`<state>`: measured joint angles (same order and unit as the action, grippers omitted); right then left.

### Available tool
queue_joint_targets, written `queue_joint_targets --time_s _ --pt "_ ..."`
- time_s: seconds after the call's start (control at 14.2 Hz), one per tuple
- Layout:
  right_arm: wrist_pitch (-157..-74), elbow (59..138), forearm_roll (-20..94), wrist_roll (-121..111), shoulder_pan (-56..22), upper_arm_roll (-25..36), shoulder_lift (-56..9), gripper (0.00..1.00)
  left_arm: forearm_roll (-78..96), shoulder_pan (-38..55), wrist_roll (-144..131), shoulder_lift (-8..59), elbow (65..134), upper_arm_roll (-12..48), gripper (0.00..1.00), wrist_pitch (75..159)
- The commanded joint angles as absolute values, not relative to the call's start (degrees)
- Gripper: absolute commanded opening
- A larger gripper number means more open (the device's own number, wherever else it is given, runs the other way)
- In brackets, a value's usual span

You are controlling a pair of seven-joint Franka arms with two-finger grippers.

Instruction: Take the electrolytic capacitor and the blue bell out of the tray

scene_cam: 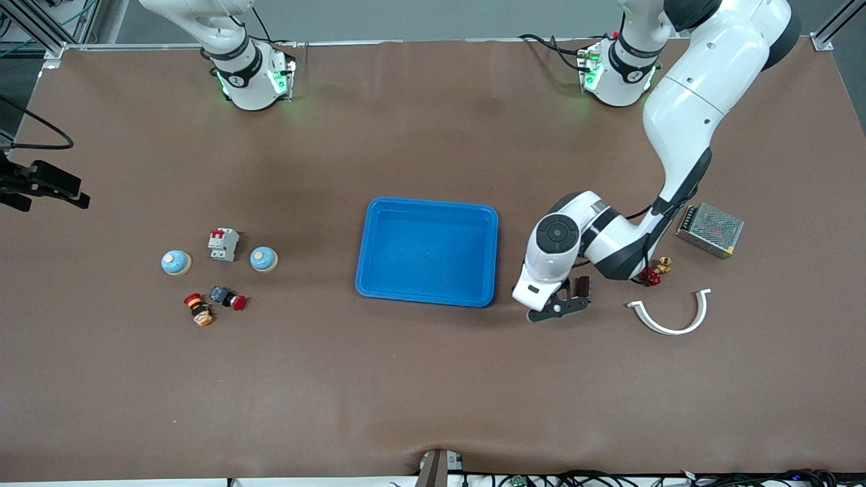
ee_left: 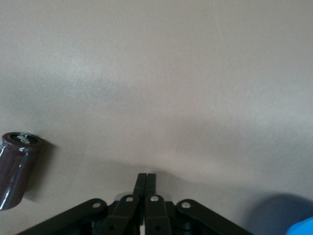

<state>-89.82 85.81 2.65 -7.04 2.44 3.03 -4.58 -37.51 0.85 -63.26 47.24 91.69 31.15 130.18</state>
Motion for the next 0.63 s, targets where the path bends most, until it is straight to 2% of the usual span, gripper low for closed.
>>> queue_joint_targets --time_s 0.0,0.28,0.56 --pt "-90.53 86.75 3.08 -6.5 2.99 2.2 -3.6 1.0 -33.94 3.59 -63.63 51.4 82.73 30.67 0.0 126.48" --pt "-91.5 86.05 3.43 -6.5 3.34 2.28 -4.31 1.0 -29.2 11.14 -69.43 53.79 76.57 23.22 0.0 126.21" --pt "-92.8 85.78 2.81 -6.59 2.73 2.29 -5.45 1.0 -23.38 15.9 -72.23 55.19 72.61 18.9 0.0 126.74"
